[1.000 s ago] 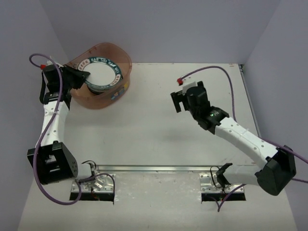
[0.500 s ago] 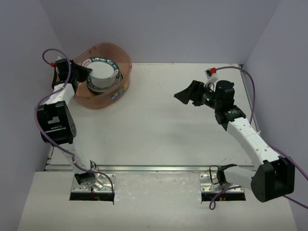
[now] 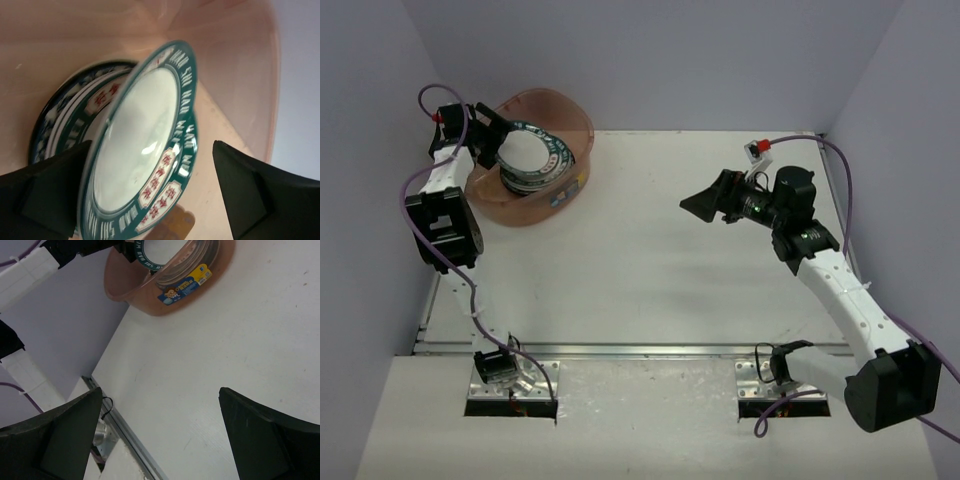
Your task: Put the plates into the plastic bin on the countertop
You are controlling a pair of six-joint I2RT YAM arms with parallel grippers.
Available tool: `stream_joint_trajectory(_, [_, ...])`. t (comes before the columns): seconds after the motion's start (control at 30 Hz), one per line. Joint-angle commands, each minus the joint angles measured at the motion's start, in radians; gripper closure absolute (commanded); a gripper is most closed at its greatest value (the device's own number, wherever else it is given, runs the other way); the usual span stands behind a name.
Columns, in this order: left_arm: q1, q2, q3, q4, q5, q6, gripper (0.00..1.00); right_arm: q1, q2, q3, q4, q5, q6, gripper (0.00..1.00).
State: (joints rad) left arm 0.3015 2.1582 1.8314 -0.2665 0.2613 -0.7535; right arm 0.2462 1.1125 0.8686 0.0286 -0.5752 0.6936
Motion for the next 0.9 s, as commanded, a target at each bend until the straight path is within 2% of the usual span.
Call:
stream_joint_trajectory(0.0, [-0.027, 0.102, 0.225, -0.285, -0.039, 0.094, 0.00, -0.001, -0.042, 0.052, -0.025, 0.032, -0.045, 0.01])
stream_joint_trajectory(0.17, [-0.047, 0.121, 0.270, -0.357, -0.101, 0.131, 0.00, -0.001, -0.058, 0.069, -0.089, 0.072, -0.064, 0.01])
stream_joint_trajectory(0.23, [-0.066, 0.121, 0.309, -0.382, -0.168, 0.179, 0.00, -0.001, -0.062, 0.081, -0.110, 0.089, -0.085, 0.01])
stream_joint_trajectory(0.33, [-0.109, 0.144, 0.424, -0.509, -0.308, 0.209, 0.00, 0.001, -0.068, 0.092, -0.140, 0.118, -0.101, 0.01])
stream_joint_trajectory(0.53, [-0.163, 0.135, 0.488, -0.536, -0.446, 0.302, 0.00, -0.001, -0.057, 0.119, -0.191, 0.115, -0.152, 0.01])
stream_joint_trajectory(0.87, [-0.173, 0.202, 0.522, -0.597, -0.465, 0.326, 0.00, -0.001, 0.011, 0.240, -0.389, 0.061, -0.289, 0.01])
